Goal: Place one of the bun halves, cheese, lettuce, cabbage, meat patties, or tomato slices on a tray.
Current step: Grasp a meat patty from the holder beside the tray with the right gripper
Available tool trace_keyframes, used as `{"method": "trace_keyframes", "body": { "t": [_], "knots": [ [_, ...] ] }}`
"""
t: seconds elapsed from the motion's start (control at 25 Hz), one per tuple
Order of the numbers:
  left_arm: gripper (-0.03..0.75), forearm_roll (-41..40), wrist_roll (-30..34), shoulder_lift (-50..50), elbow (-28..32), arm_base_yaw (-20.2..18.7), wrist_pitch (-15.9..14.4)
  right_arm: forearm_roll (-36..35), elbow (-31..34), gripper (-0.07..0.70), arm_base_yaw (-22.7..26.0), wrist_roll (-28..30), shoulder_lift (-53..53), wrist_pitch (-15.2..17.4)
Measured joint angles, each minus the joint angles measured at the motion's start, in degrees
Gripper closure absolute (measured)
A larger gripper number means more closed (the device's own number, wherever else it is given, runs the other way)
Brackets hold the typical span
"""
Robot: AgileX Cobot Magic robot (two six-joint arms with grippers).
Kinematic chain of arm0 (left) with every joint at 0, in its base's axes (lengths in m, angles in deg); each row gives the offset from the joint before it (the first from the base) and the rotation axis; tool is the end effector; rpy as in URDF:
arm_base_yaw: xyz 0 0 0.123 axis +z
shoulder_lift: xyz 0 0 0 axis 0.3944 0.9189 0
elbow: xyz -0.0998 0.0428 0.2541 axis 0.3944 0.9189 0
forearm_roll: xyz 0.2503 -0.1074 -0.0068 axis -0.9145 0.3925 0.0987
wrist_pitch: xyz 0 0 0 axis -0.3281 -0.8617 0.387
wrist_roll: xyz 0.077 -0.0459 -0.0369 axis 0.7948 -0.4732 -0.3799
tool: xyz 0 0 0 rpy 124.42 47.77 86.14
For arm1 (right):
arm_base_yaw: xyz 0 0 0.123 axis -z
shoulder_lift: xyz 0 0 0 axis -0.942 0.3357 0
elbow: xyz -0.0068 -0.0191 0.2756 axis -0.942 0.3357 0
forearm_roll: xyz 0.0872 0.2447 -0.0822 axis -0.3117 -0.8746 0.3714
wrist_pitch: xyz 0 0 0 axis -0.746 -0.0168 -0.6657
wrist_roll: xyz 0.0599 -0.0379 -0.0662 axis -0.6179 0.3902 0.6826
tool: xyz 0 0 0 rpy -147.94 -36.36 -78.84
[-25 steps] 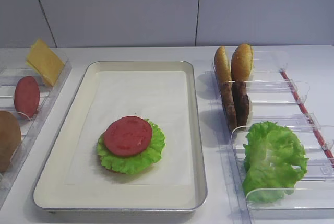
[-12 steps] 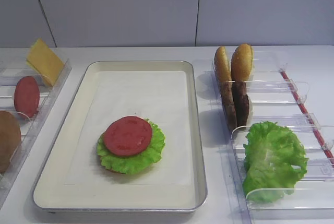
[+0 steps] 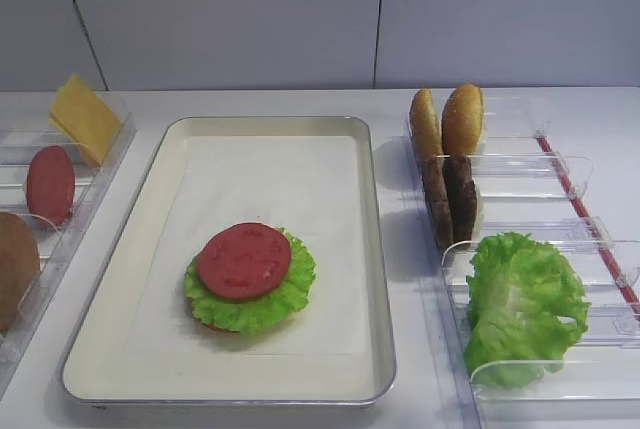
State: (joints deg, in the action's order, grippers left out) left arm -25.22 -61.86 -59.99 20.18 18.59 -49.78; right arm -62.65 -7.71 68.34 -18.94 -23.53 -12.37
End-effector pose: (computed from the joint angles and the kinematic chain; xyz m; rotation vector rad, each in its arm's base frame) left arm 0.0199 0.0020 0.2712 0.0764 2.1590 -0.0001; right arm 0.1796 0.0331 0.3501 -0.2641 2.6034 0.3464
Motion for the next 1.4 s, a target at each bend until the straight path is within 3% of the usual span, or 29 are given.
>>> {"method": "trace_keyframes", "body": {
  "t": [0.08, 0.2, 0.36, 0.52, 0.76, 1.0, 1.4],
  "knots": [
    [0.387, 0.0, 0.0, 0.0, 0.0, 0.0, 0.0, 0.0, -3.63, 0.062, -2.92, -1.83, 4.07, 0.0],
    [0.387, 0.0, 0.0, 0.0, 0.0, 0.0, 0.0, 2.66, -8.03, 0.062, -11.61, -7.4, 9.52, 0.0],
    [0.387, 0.0, 0.0, 0.0, 0.0, 0.0, 0.0, 13.49, -12.5, 0.062, -23.28, -21.25, 17.37, 0.0],
    [0.387, 0.0, 0.0, 0.0, 0.0, 0.0, 0.0, 20.38, -17.75, 0.062, -29.38, -30.19, 25.22, 0.0],
    [0.387, 0.0, 0.0, 0.0, 0.0, 0.0, 0.0, 21.2, -24.94, 0.062, -31.92, -34.58, 35.05, -0.34],
    [0.387, 0.0, 0.0, 0.0, 0.0, 0.0, 0.0, 21.97, -25.57, 0.062, -31.92, -37.28, 40.15, -0.47],
    [0.387, 0.0, 0.0, 0.0, 0.0, 0.0, 0.0, 21.97, -25.57, 0.062, -31.92, -37.72, 44.72, -4.36]
  ]
}}
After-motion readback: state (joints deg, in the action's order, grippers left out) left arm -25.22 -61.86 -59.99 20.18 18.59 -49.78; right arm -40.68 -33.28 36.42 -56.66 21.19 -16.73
